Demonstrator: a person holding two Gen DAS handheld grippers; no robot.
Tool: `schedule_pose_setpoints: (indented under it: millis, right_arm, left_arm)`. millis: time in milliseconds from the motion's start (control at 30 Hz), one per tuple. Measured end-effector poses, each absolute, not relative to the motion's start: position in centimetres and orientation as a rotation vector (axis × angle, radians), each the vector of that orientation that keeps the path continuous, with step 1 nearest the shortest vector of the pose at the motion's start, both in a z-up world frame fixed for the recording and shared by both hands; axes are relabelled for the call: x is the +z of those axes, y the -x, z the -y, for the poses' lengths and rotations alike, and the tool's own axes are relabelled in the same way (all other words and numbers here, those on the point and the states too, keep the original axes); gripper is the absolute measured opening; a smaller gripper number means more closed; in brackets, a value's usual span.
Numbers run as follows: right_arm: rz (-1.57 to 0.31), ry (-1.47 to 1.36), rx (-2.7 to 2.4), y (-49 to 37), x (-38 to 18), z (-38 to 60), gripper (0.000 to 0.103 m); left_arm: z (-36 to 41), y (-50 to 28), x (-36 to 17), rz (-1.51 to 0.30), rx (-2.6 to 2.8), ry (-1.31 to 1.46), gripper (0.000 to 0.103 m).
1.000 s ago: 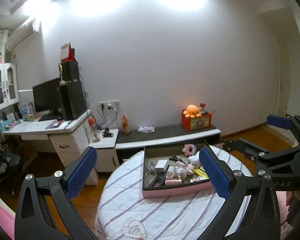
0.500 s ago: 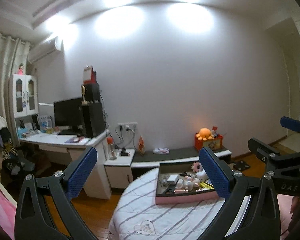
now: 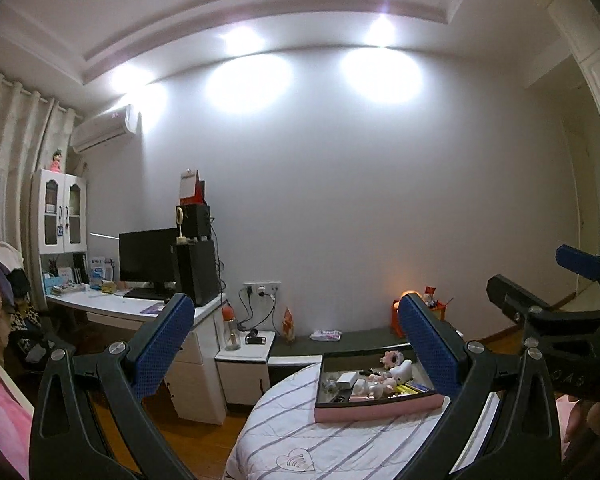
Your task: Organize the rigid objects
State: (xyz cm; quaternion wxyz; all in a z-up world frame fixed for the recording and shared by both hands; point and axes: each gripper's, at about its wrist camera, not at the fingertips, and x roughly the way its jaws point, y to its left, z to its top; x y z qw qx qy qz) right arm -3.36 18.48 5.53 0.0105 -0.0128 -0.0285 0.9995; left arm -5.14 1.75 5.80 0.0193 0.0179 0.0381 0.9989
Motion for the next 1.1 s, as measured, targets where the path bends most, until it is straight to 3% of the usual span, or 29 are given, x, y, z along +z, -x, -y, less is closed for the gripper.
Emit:
schedule_pose_setpoints:
  millis: [1100]
  right_arm:
    - [0.095, 0.025, 3.127, 1.3, 4.6, -16.6, 0.103]
  left_arm:
    - [-0.1, 4.9, 4.7, -0.033, 3.108, -0.086, 0.103]
